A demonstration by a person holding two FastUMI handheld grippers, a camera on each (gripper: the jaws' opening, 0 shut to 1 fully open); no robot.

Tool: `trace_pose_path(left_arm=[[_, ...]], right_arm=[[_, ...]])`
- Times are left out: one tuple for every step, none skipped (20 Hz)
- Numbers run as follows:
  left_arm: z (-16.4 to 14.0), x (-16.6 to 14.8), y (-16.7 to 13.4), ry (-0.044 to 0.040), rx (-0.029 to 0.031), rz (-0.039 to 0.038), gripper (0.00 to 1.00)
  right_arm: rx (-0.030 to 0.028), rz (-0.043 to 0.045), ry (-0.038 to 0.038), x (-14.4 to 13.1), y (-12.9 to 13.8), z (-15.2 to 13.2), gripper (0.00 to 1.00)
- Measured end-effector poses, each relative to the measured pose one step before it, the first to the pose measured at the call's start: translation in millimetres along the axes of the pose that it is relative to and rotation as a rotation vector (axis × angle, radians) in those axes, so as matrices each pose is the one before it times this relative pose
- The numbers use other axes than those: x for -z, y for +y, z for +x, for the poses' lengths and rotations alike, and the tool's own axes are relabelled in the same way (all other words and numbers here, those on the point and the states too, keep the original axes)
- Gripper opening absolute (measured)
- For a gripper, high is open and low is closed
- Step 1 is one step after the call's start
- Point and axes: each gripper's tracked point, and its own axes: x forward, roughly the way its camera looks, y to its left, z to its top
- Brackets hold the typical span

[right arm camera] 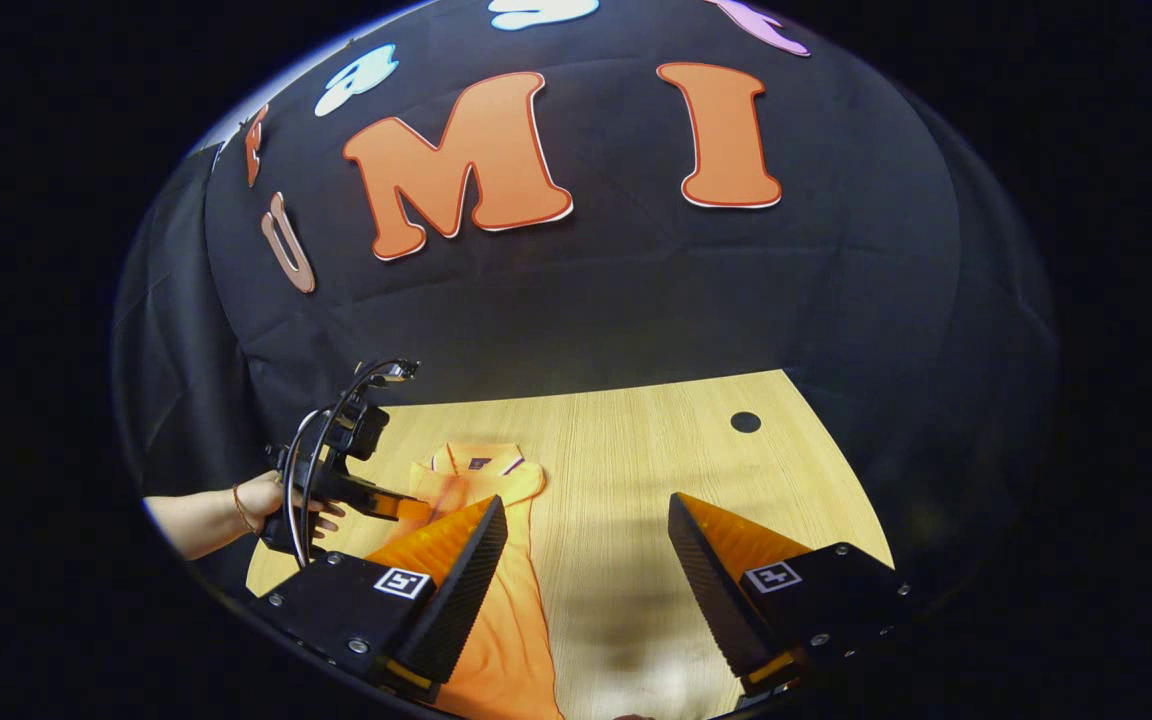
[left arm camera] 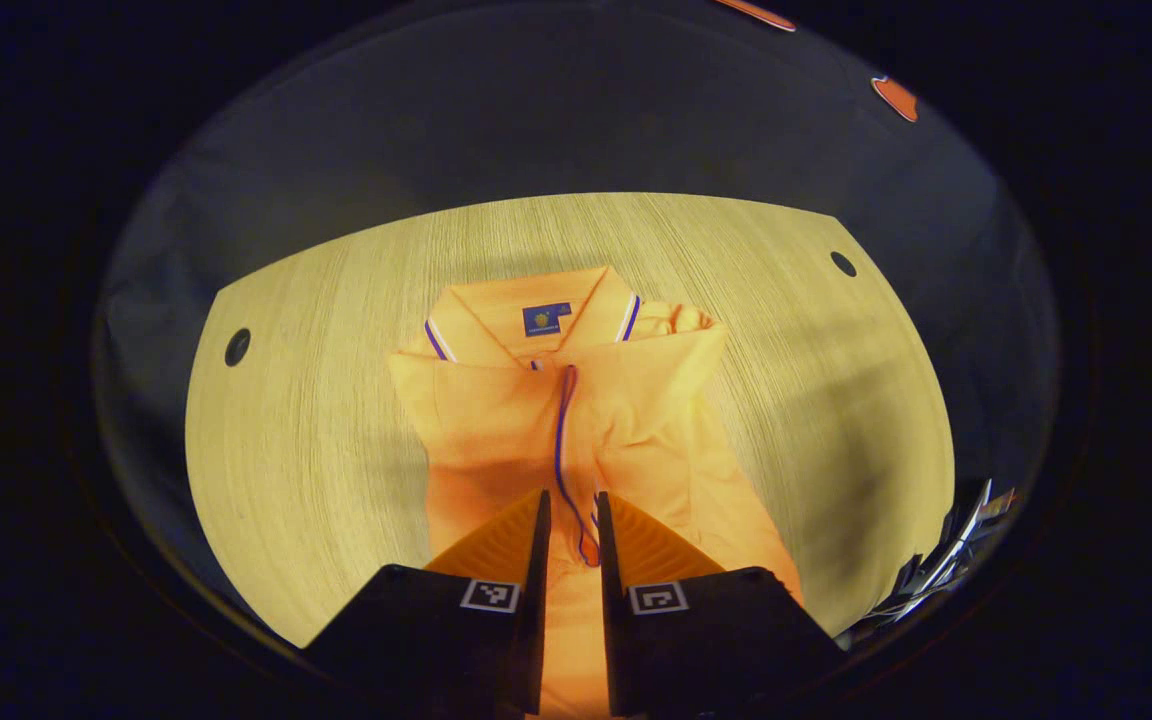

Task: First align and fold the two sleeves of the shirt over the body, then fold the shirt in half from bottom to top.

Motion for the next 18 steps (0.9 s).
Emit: trace_pose_path(left_arm=[[0.73,5.61,-1.26,0.00331,0.01547,-0.01193,0.27],[-9.17,3.14,2.99,-0.00397,-0.00275,-0.00508,0.51],[-3.01,-0.68,5.08,-0.01029,-0.006,-0.00067,0.74],[-3.04,5.77,6.77,-0.01394,-0.00953,0.00876,0.98],[-6.77,2.06,6.58,-0.01369,-0.01004,0.0066,0.99],[-10.55,2.79,5.13,-0.01717,-0.00998,-0.00377,0.99],[-10.53,0.62,0.64,-0.02772,0.00962,-0.00963,0.99],[-15.95,-1.26,-0.12,-0.03396,0.0171,-0.01484,0.99],[-14.77,-2.39,0.14,-0.03448,0.01346,-0.00755,0.99],[-14.12,-1.26,4.22,-0.03277,0.00266,0.00219,0.99],[-13.27,0.1,3.61,-0.02427,-0.001,0.01243,0.99],[-14.86,0.58,3.99,-0.02017,-0.00438,0.01112,0.99],[-12.45,1.54,4.35,-0.01634,-0.00007,0.00517,0.99],[-13.27,2.76,4.13,-0.01667,0.00234,-0.00347,0.99],[-10.78,4.08,3.77,-0.01122,0.00317,-0.0103,0.99],[-8.46,6.89,4.86,-0.00521,0.00569,-0.00967,0.99],[-8.13,6.31,4.55,-0.00527,0.0012,-0.00795,0.99],[-5.97,7.4,5.6,-0.00419,-0.00269,-0.00254,0.99]], right_arm=[[0.00026,-0.00127,0.00563,2.54,2.02,-1.36,0.98],[0.00111,-0.00103,0.00512,1.84,2.5,-0.51,0.99],[-0.0041,-0.00459,0.00258,1.28,4.26,-1.13,0.99],[-0.00464,-0.00628,0.00076,0.92,4.88,1.43,0.98],[-0.00535,-0.00558,0.00358,1.3,5.76,1.56,0.99],[-0.00736,-0.00467,0.00828,2.82,5.62,1.67,0.99],[-0.00494,-0.0056,0.01033,2.62,6.32,1.75,0.99],[-0.00418,-0.00653,0.00931,2.98,6.55,3.46,0.99],[-0.00756,-0.00631,0.01123,2.39,8.11,2.28,0.99],[-0.00922,-0.00562,0.00804,1.78,8.15,2.02,0.99],[-0.01055,-0.00855,0.00668,0.83,9.33,2.26,0.99],[-0.00744,-0.01156,0.00926,1.97,8.24,1.27,0.99],[-0.00468,-0.01442,0.01102,2.36,7.75,0.48,0.99],[-0.00237,-0.01354,0.01187,2.6,6.81,-0.25,0.99],[-0.00179,-0.01384,0.01626,4.39,7.48,0.65,0.99],[0.00093,-0.01662,0.02104,5.7,5.11,-0.35,0.99],[0.00483,-0.02092,0.02501,7.66,4.76,0.29,0.99],[0.00975,-0.0218,0.02685,8.06,3.64,-0.96,0.99]])
